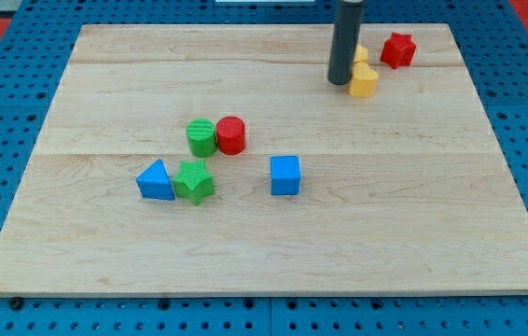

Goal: Push the yellow heart and yellow hexagon towards the red star

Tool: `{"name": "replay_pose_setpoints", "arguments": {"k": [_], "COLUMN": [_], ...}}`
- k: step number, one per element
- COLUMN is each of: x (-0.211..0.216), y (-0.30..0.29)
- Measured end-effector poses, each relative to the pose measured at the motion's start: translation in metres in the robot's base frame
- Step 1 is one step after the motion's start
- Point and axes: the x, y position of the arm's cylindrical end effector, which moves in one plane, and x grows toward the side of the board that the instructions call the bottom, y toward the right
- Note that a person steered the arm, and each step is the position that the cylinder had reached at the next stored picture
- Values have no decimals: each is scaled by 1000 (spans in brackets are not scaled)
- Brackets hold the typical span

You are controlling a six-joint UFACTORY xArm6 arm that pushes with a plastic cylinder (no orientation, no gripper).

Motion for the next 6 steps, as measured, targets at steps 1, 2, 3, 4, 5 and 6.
{"name": "replay_pose_setpoints", "arguments": {"k": [1, 2, 3, 4, 5, 6], "x": [36, 43, 26, 11, 68, 116], "y": [2, 31, 35, 20, 14, -25]}}
